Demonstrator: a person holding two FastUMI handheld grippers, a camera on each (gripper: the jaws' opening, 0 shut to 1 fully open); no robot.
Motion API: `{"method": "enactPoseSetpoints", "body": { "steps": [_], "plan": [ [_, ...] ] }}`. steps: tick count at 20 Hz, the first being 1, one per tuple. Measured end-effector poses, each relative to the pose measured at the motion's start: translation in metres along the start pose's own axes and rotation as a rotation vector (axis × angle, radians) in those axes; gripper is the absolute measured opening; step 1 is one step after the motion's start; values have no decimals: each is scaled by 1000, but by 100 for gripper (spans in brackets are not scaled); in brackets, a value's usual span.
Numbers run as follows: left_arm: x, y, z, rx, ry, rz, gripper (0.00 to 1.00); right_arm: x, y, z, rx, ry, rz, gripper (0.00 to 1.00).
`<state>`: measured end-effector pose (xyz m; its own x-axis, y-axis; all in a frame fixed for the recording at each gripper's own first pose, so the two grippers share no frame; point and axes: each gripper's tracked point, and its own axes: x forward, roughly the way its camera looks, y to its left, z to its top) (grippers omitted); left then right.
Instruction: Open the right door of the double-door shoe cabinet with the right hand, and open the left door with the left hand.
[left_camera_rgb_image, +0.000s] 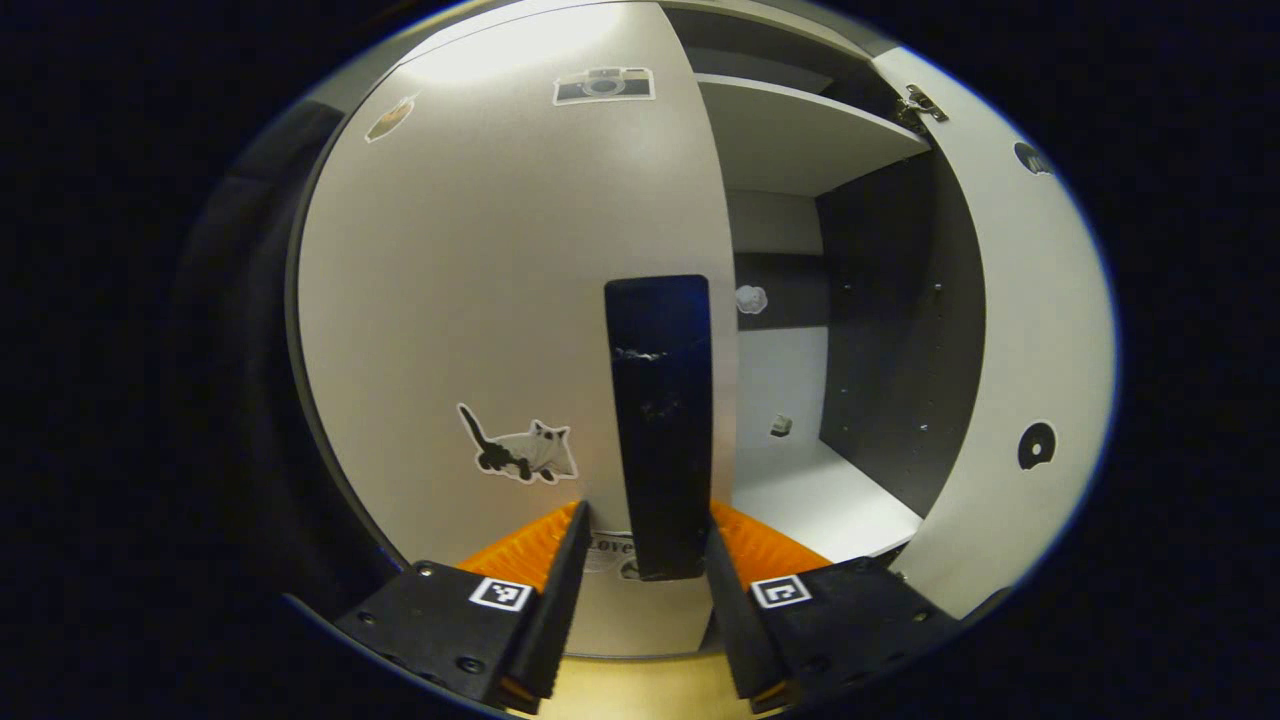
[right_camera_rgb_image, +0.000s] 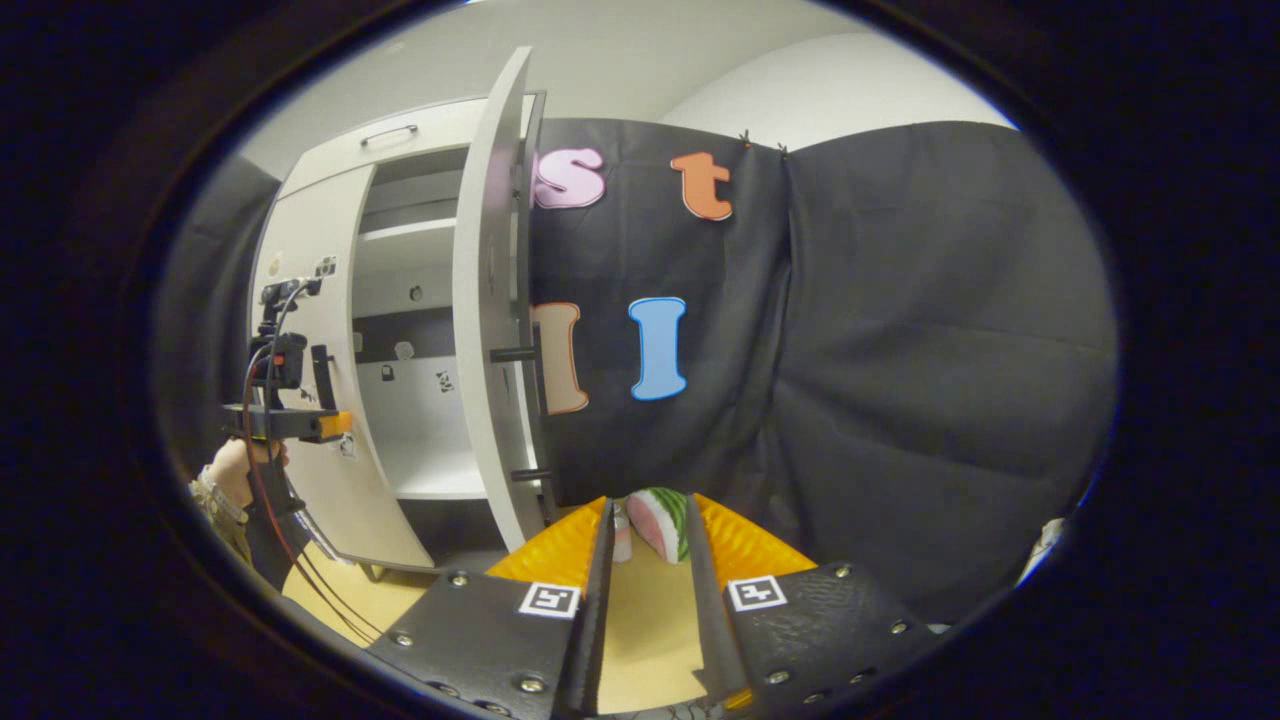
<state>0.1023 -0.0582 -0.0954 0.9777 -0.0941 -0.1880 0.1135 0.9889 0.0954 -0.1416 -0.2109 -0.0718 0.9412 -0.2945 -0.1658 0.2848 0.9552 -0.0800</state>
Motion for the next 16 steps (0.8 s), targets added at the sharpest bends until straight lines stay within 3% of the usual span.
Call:
{"method": "enactPoseSetpoints", "body": {
  "steps": [3, 16],
  "plan": [
    [-2, -6, -2, 6, 14, -27, 34, -8, -5, -4, -7, 4, 3, 30],
    [-11, -2, -5, -24, 10, -72, 24, -27, -21, -9, 34, 8, 40, 30]
  ]
}}
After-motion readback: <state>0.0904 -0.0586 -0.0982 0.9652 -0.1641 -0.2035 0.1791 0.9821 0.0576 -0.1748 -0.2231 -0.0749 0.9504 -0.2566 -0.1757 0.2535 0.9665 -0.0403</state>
